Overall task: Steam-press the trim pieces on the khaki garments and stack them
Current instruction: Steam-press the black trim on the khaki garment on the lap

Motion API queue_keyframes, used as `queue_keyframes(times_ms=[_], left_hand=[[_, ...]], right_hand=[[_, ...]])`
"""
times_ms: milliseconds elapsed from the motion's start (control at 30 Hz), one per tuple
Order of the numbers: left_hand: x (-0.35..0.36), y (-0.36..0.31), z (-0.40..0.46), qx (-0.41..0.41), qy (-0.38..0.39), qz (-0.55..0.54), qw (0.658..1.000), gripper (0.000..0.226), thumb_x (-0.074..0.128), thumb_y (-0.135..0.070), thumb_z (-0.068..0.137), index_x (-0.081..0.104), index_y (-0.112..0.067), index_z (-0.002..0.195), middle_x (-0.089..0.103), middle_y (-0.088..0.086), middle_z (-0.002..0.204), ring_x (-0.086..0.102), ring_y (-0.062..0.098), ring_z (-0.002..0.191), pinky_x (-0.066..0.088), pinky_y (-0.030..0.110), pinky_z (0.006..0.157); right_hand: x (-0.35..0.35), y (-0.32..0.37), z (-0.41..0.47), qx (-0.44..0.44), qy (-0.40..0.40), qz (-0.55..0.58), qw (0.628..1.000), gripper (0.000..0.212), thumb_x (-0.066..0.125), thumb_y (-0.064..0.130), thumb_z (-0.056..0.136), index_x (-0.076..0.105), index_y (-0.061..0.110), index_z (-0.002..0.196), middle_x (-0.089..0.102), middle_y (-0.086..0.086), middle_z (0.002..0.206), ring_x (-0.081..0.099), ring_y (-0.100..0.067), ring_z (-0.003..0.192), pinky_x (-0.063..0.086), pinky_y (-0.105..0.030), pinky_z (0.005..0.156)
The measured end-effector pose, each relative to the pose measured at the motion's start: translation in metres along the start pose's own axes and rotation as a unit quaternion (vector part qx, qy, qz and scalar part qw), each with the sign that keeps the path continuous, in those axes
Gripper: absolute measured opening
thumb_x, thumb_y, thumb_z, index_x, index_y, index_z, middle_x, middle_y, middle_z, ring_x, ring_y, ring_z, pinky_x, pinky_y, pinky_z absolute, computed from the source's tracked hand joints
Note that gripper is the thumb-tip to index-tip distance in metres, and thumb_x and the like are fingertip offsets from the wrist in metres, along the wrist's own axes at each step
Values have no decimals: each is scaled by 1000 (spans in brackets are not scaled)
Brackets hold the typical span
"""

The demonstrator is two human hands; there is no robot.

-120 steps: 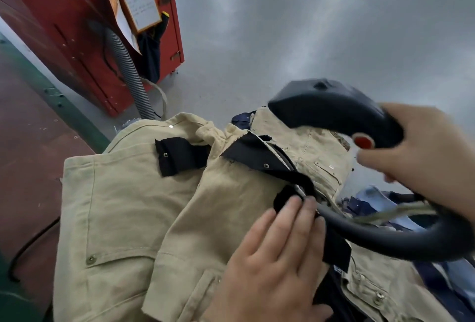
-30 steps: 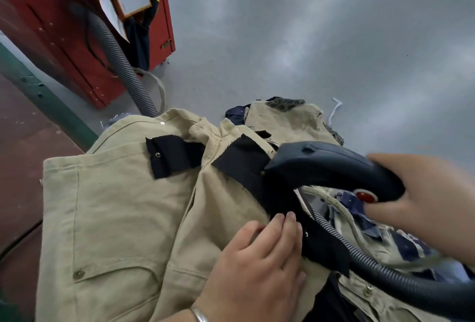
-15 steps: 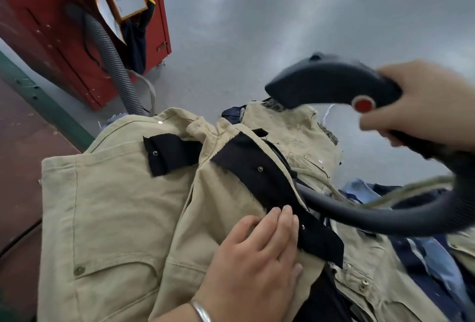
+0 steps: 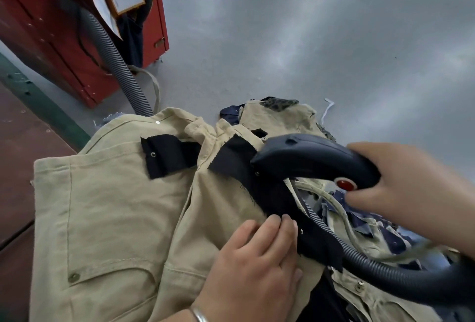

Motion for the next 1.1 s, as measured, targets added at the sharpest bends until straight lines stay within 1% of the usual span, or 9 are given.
queue_keyframes(times_ms=[133, 267, 433, 500, 567, 667, 800, 900, 1100], left_hand=[[0, 0, 2, 0, 16, -3, 1000, 44, 46, -41, 85, 73, -16, 109, 68, -5, 114, 62, 11, 105, 40, 28, 84], [-2, -1, 3, -5, 31, -9, 999, 46, 45, -41, 84, 73, -15, 109, 68, -5, 113, 63, 10, 103, 42, 27, 82], [2, -4, 1, 3, 53, -11, 999, 47, 42, -42, 84, 73, -17, 108, 68, -6, 113, 63, 9, 103, 43, 27, 81], [4, -6, 1, 13, 64, -13, 998, 47, 41, -44, 84, 73, -19, 110, 67, -7, 114, 61, 8, 104, 43, 26, 82], [5, -8, 2, 22, 67, -21, 997, 48, 44, -46, 83, 72, -20, 111, 66, -8, 116, 60, 8, 105, 41, 25, 85], [6, -9, 6, 32, 67, -27, 997, 49, 42, -45, 83, 71, -19, 113, 65, -7, 116, 60, 9, 105, 41, 25, 87], [7, -11, 10, 28, 69, -55, 996, 48, 42, -44, 84, 71, -19, 113, 67, -7, 115, 61, 8, 104, 47, 24, 87], [8, -16, 11, 31, 64, -76, 995, 44, 43, -41, 87, 72, -18, 111, 66, -7, 115, 61, 8, 104, 47, 23, 88], [11, -14, 10, 21, 69, -103, 992, 41, 42, -39, 88, 72, -21, 109, 67, -9, 113, 61, 6, 101, 46, 22, 88]], right_hand=[[-9, 27, 34, -39, -48, -22, 998, 13, 64, 38, 72, 56, 33, 79, 57, 6, 58, 53, -5, 48, 40, -27, 48], [-17, 55, 73, -52, -85, -67, 993, 19, 68, 29, 79, 50, 29, 75, 52, 9, 64, 48, -7, 55, 26, -23, 48], [-50, 55, 82, -58, -123, -16, 991, 14, 70, 20, 80, 58, 18, 85, 57, -3, 66, 59, -23, 56, 36, -23, 40], [-68, 43, 69, -55, -140, 21, 988, 13, 70, 15, 78, 60, 14, 86, 59, -9, 59, 60, -22, 43, 36, -23, 27], [-80, 30, 46, -43, -140, 50, 988, 15, 70, 17, 71, 58, 20, 80, 58, -7, 47, 56, -15, 31, 39, -24, 25], [-74, 25, 7, -47, -132, -2, 990, 34, 60, 47, 55, 59, 30, 84, 63, 11, 53, 54, -14, 31, 51, -41, 36], [-41, 31, -14, -57, -67, -92, 992, 36, 50, 51, 44, 52, 47, 79, 59, 16, 58, 49, -12, 41, 49, -38, 47], [-16, 39, -5, -33, -2, -166, 986, 29, 50, 54, 54, 44, 53, 82, 48, 8, 49, 50, -12, 52, 40, -29, 50], [-23, 72, 29, -62, -96, -204, 972, 13, 60, 38, 76, 48, 32, 75, 47, 13, 59, 39, -3, 52, 20, -21, 45]])
Point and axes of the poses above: each hand's wrist, its own z-axis towards the middle knuckle, its own x-axis out of the palm, y = z × x, the point moved 7 cm from there along z, towards the middle knuckle
